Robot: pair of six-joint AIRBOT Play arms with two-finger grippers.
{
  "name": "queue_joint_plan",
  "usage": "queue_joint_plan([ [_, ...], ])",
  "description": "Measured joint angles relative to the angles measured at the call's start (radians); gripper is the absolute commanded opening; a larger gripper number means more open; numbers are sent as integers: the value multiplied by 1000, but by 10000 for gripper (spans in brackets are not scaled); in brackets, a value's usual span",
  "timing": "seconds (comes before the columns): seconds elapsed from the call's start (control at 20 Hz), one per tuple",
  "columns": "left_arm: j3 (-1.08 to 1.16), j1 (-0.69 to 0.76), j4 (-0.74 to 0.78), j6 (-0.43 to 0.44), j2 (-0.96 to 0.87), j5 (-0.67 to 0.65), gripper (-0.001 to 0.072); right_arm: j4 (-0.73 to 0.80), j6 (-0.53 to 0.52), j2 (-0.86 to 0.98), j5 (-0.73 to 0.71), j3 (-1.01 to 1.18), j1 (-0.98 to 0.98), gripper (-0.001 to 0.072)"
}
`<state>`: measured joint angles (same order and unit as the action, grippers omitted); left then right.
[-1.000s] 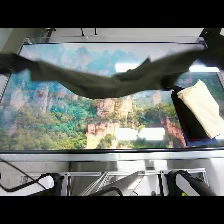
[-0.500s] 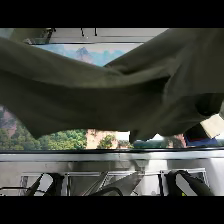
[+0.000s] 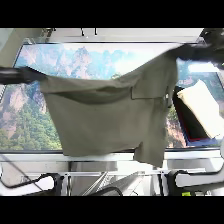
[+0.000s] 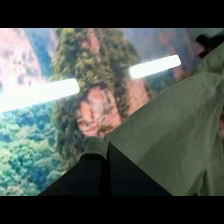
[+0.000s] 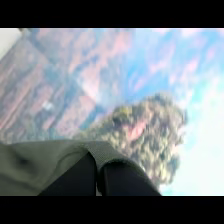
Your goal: Fold the shirts.
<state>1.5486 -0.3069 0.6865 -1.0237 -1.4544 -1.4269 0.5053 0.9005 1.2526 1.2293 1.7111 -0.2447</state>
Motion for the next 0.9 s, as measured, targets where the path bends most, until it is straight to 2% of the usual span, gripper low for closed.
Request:
queue_joint_plan([
  [0.2, 129, 72, 104, -74, -333, 37, 16, -13, 11, 240, -64, -47, -1, 20],
  [0.4, 316, 89, 135, -149, -554, 19, 16, -71, 16, 356, -117, -57, -33, 21],
  [0.6, 452, 90, 166, -182, -653, -8, 16, -68, 25, 388, -69, -60, -77, 20],
  [0.9, 457, 90, 257, -196, -690, -37, 16, 83, 79, 398, -19, -70, -91, 20],
])
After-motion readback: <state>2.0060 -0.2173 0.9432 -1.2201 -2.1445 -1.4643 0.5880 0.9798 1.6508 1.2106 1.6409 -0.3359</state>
